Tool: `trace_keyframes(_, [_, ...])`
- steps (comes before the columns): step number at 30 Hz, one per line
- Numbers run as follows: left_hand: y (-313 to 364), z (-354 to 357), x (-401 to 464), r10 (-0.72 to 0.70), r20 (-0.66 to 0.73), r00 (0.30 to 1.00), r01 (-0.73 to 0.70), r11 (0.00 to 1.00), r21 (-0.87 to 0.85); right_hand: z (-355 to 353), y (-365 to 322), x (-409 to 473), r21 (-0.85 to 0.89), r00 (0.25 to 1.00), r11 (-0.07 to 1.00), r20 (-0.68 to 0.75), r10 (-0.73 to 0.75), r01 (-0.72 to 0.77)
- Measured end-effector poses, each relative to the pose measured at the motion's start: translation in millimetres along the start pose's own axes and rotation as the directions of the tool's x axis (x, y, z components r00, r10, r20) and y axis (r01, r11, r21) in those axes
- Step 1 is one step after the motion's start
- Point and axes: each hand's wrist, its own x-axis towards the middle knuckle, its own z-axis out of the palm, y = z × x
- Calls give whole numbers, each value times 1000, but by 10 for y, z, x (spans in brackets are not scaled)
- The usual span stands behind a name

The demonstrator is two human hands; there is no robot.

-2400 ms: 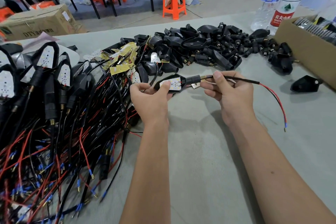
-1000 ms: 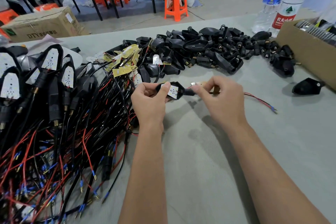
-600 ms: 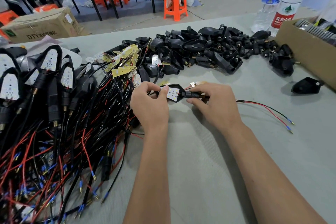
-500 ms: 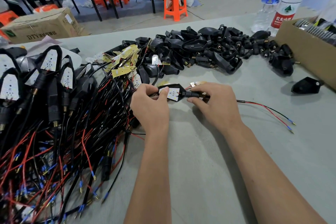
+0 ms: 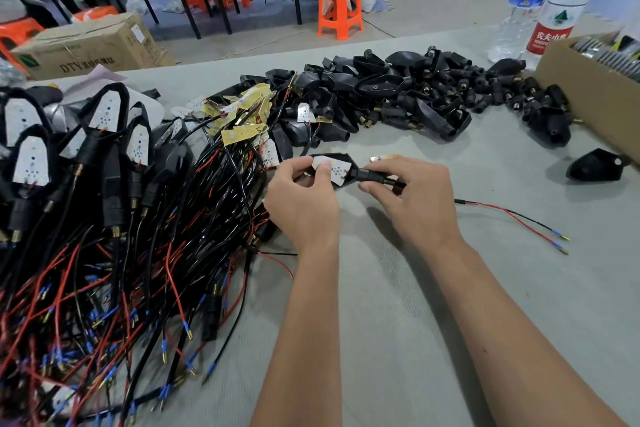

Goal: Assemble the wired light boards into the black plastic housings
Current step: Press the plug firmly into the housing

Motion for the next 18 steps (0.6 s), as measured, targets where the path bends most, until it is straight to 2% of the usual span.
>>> trace_keyframes(2, [25, 28, -3, 14, 61, 998, -12, 999, -33, 12, 3, 2, -50, 997, 997, 44, 61, -59])
trace_keyframes(5, [104, 80, -35, -27, 166, 986, 58, 981, -186, 11, -49, 51, -143, 975, 982, 166, 146, -123])
trace_keyframes(7, [167, 86, -97, -71, 234, 970, 143, 941, -307, 4, -104, 104, -4, 949, 969, 199, 243, -248])
trace_keyframes(10, [237, 20, -126, -151, 359, 921, 256, 929, -266, 53, -281, 145, 367, 870, 790, 256, 422, -492])
trace_keyframes(13, [318, -243, -58, -213, 528, 822, 385, 891, -240, 172, -522, 239, 540, 795, 590, 324, 513, -601])
trace_keyframes(15, [349, -550, 19, -230, 591, 773, 445, 861, -247, 311, -733, 328, 609, 751, 460, 398, 527, -646])
trace_keyframes(16, [361, -717, 64, -240, 587, 773, 452, 858, -243, 389, -844, 366, 620, 738, 426, 423, 526, -659])
trace_keyframes(18, [384, -1102, 204, -234, 508, 829, 400, 883, -246, 591, -1118, 439, 623, 739, 416, 451, 501, -662])
